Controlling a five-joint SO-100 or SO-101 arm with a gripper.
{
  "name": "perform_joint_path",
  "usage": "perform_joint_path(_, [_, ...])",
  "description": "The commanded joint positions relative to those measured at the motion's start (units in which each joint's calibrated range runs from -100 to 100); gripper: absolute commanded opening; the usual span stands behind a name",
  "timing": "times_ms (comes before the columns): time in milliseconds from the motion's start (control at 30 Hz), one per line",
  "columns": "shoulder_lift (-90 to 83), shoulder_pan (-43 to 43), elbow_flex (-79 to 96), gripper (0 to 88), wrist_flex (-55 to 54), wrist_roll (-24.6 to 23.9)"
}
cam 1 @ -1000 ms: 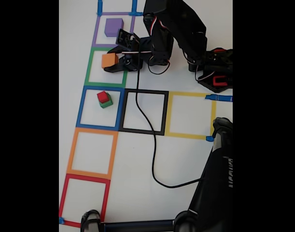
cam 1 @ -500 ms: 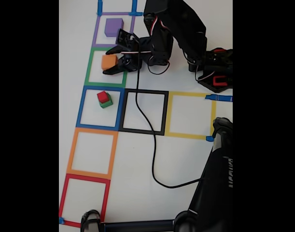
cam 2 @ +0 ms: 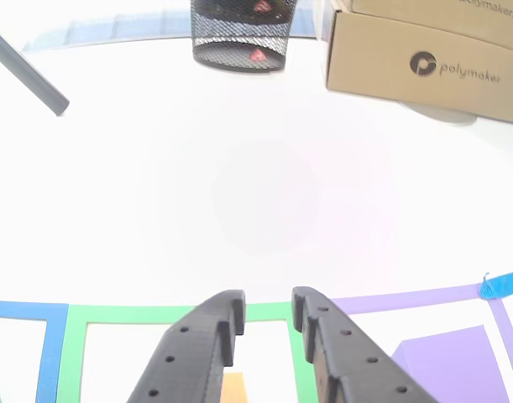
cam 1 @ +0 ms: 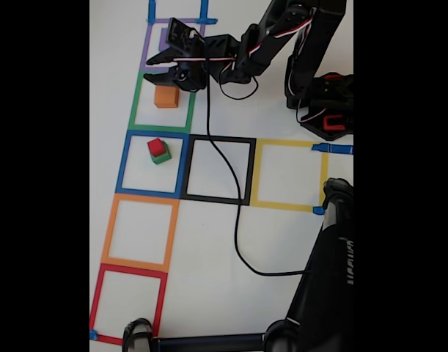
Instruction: Tower of hanoi
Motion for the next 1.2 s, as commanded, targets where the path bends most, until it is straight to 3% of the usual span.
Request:
perform_joint_path(0, [-15.0,0.9,-5.1,0.0,22.8,0.7])
perform_joint_path(333, [-29.8,-3.8,-41.4,0.0,85.5,0.7])
perform_joint_path(667, [-22.1,-10.8,-86.0,0.0,127.0,0.7])
perform_joint_path(1167, [-31.7,-12.9,-70.4,4.3,122.3,0.7])
